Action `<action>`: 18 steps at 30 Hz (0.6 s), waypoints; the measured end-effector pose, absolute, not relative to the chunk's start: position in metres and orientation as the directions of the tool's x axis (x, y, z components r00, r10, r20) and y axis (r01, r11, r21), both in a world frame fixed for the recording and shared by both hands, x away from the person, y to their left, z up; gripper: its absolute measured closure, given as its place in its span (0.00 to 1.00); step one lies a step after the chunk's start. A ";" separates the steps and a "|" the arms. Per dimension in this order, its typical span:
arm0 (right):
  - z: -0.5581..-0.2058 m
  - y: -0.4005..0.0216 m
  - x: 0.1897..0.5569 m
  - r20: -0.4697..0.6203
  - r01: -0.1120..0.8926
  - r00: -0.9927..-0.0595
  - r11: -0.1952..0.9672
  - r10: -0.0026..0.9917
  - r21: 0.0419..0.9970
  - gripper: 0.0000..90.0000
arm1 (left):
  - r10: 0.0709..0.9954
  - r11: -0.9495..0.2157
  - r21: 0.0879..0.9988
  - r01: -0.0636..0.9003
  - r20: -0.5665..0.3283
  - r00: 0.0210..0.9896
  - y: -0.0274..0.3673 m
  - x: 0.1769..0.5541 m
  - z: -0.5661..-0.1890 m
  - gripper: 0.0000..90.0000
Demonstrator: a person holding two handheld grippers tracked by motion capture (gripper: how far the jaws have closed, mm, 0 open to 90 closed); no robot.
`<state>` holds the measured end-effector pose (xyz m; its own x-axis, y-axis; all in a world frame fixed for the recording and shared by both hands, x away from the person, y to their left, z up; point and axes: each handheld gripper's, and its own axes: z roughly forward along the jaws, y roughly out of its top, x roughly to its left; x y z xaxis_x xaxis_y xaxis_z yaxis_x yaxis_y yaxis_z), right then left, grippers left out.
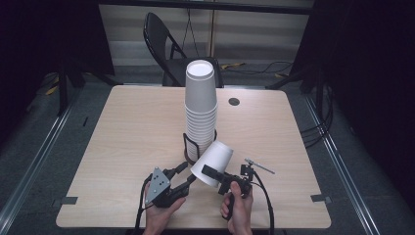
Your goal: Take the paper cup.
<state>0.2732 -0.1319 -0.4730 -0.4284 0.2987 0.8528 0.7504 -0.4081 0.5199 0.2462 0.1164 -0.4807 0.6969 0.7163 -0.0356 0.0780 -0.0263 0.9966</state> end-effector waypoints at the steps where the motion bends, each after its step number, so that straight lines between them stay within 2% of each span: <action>1: -0.473 -0.131 0.273 0.859 0.756 -0.424 -0.409 0.288 0.511 0.16 | 0.715 -0.026 0.997 0.072 -0.031 0.699 0.115 0.246 -0.481 0.62; 14: -0.478 -0.116 0.270 0.890 0.818 -0.395 -0.354 0.228 0.454 0.16 | 0.740 -0.021 0.999 0.045 -0.015 0.672 0.106 0.249 -0.483 0.75; 18: -0.478 -0.115 0.270 0.890 0.824 -0.397 -0.340 0.224 0.454 0.16 | 0.741 -0.002 0.999 0.048 -0.030 0.671 0.107 0.249 -0.483 0.87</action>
